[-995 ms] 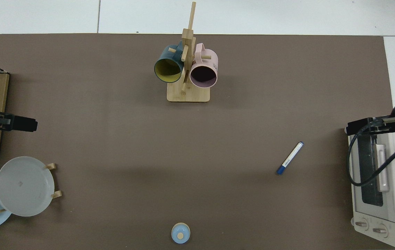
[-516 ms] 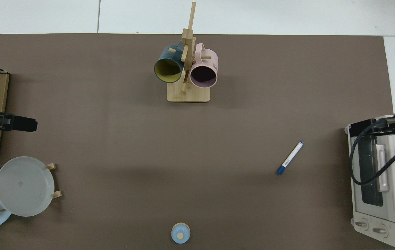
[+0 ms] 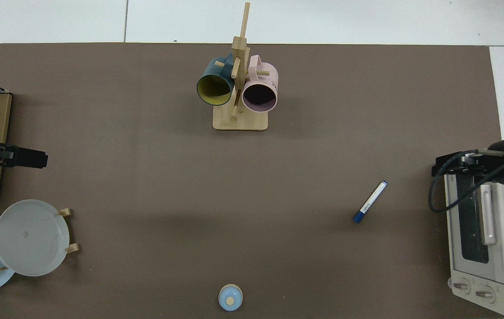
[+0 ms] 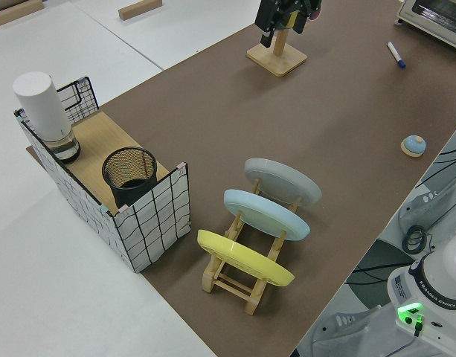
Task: Put markers into pen holder
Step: 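Reach the right gripper down to the white marker and grasp it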
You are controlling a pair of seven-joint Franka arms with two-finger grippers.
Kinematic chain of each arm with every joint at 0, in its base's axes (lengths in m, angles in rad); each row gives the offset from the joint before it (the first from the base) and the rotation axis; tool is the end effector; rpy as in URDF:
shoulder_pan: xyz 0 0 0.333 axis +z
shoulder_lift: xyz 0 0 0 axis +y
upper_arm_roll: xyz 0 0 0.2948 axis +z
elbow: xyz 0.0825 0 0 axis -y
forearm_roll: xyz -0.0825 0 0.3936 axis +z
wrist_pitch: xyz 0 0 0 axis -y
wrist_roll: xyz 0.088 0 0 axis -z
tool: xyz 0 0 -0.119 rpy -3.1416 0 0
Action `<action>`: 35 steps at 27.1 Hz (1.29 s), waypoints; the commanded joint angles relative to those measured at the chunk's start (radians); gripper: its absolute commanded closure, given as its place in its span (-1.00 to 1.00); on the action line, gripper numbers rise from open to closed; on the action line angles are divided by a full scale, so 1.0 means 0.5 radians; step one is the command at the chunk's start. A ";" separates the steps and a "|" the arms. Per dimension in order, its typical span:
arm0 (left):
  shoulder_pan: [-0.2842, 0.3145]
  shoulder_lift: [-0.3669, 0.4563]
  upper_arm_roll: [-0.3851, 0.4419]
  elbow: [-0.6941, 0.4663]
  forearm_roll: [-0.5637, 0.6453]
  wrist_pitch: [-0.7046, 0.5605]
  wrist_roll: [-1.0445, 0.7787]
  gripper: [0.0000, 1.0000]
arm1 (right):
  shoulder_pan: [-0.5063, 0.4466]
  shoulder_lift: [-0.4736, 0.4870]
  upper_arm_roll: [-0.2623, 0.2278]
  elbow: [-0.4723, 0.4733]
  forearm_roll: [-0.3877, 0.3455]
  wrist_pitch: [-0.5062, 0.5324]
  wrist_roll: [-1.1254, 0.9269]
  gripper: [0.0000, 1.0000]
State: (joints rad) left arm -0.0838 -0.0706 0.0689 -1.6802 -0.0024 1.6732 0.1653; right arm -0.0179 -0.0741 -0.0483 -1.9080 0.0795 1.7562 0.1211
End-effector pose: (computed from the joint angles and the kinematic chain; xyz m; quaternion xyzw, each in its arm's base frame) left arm 0.5534 -0.0074 0.5868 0.9954 -0.0899 0.0319 0.0012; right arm 0.5399 -0.0282 0.4852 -0.9932 0.1020 0.0400 0.0394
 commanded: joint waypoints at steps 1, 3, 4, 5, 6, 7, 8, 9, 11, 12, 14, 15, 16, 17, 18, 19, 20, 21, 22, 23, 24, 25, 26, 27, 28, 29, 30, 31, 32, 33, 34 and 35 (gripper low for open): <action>0.005 -0.015 -0.003 -0.002 0.032 0.007 -0.015 -1.00 | 0.106 -0.002 0.020 -0.280 0.086 0.270 0.468 -0.99; 0.005 -0.015 -0.006 -0.002 0.032 0.007 -0.015 -1.00 | 0.143 0.041 0.017 -0.313 0.086 0.322 0.656 -0.99; 0.005 -0.015 -0.006 -0.002 0.032 0.007 -0.015 -1.00 | 0.143 0.077 0.017 -0.332 0.086 0.344 0.745 -0.99; 0.005 -0.015 -0.006 -0.002 0.032 0.007 -0.015 -1.00 | 0.146 0.099 0.017 -0.347 0.086 0.362 0.797 -0.99; 0.005 -0.015 -0.006 -0.002 0.032 0.007 -0.015 -1.00 | 0.146 0.120 0.017 -0.369 0.086 0.396 0.843 -0.99; 0.005 -0.015 -0.006 -0.002 0.032 0.007 -0.015 -1.00 | 0.149 0.136 0.017 -0.393 0.086 0.445 0.892 -0.99; 0.005 -0.015 -0.006 -0.002 0.032 0.007 -0.015 -1.00 | 0.152 0.142 0.017 -0.421 0.086 0.506 0.957 -0.99; 0.005 -0.015 -0.006 -0.002 0.032 0.007 -0.015 -1.00 | 0.152 0.151 0.017 -0.439 0.086 0.549 1.015 -0.99; 0.005 -0.015 -0.006 -0.002 0.032 0.007 -0.015 -1.00 | 0.155 0.163 0.020 -0.445 0.086 0.574 1.122 -0.99; 0.005 -0.015 -0.006 -0.002 0.032 0.007 -0.015 -1.00 | 0.161 0.176 0.020 -0.445 0.086 0.577 1.162 -0.99; 0.005 -0.015 -0.006 -0.002 0.032 0.007 -0.015 -1.00 | 0.201 0.194 0.017 -0.452 0.086 0.580 1.233 -0.99; 0.005 -0.015 -0.003 -0.002 0.032 0.007 -0.015 -1.00 | 0.207 0.203 0.017 -0.455 0.086 0.586 1.282 -0.99; 0.005 -0.015 -0.006 -0.002 0.032 0.007 -0.015 -1.00 | 0.208 0.212 0.017 -0.461 0.086 0.589 1.328 -0.99; 0.005 -0.015 -0.003 -0.002 0.032 0.007 -0.015 -1.00 | 0.211 0.228 0.017 -0.464 0.086 0.596 1.383 -0.99; 0.005 -0.015 -0.006 -0.002 0.032 0.007 -0.015 -1.00 | 0.211 0.246 0.017 -0.464 0.086 0.614 1.426 -0.99; 0.005 -0.015 -0.006 -0.002 0.032 0.007 -0.015 -1.00 | 0.214 0.265 0.017 -0.467 0.086 0.635 1.463 -0.99; 0.005 -0.015 -0.006 -0.002 0.032 0.007 -0.015 -1.00 | 0.217 0.280 0.017 -0.470 0.086 0.657 1.485 -0.98; 0.005 -0.015 -0.006 -0.002 0.032 0.007 -0.015 -1.00 | 0.223 0.301 0.017 -0.473 0.083 0.675 1.485 -0.99; 0.005 -0.015 -0.006 -0.002 0.032 0.007 -0.015 -1.00 | 0.223 0.314 0.014 -0.482 0.083 0.697 1.473 -0.99; 0.005 -0.015 -0.006 -0.002 0.032 0.007 -0.015 -1.00 | 0.220 0.326 0.014 -0.491 0.083 0.718 1.467 -0.99; 0.005 -0.015 -0.006 -0.002 0.032 0.007 -0.015 -1.00 | 0.214 0.335 0.014 -0.498 0.080 0.740 1.461 -0.99; 0.005 -0.015 -0.006 -0.002 0.032 0.007 -0.015 -1.00 | 0.208 0.347 0.014 -0.510 0.077 0.761 1.457 -0.99; 0.005 -0.015 -0.006 -0.002 0.032 0.007 -0.015 -1.00 | 0.208 0.357 0.014 -0.525 0.077 0.783 1.454 -0.99; 0.005 -0.015 -0.006 -0.002 0.032 0.007 -0.015 -1.00 | 0.208 0.366 0.014 -0.543 0.074 0.804 1.451 -0.99; 0.005 -0.015 -0.006 -0.002 0.032 0.007 -0.015 -1.00 | 0.204 0.387 0.014 -0.556 0.065 0.832 1.451 -0.99; 0.005 -0.015 -0.006 -0.002 0.032 0.007 -0.015 -1.00 | 0.204 0.406 0.014 -0.559 0.065 0.847 1.451 -0.99; 0.005 -0.015 -0.006 -0.002 0.032 0.007 -0.015 -1.00 | 0.204 0.427 0.014 -0.559 0.065 0.865 1.454 -0.99; 0.005 -0.015 -0.006 -0.002 0.032 0.007 -0.015 -1.00 | 0.204 0.449 0.014 -0.559 0.065 0.878 1.460 -0.99; 0.005 -0.015 -0.003 -0.002 0.032 0.007 -0.015 -1.00 | 0.204 0.464 0.014 -0.559 0.065 0.881 1.460 -0.99; 0.005 -0.015 -0.006 -0.002 0.032 0.007 -0.015 -1.00 | 0.204 0.473 0.014 -0.562 0.062 0.884 1.460 -0.99; 0.005 -0.015 -0.006 -0.002 0.032 0.007 -0.015 -1.00 | 0.204 0.482 0.014 -0.565 0.059 0.884 1.460 -0.99; 0.005 -0.015 -0.006 -0.002 0.032 0.007 -0.015 -1.00 | 0.201 0.489 0.014 -0.565 0.056 0.884 1.460 -0.99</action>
State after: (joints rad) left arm -0.0838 -0.0706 0.0689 -1.6802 -0.0024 1.6732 0.1653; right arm 0.0892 0.1476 -0.0445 -2.1790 0.1064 2.1652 0.8350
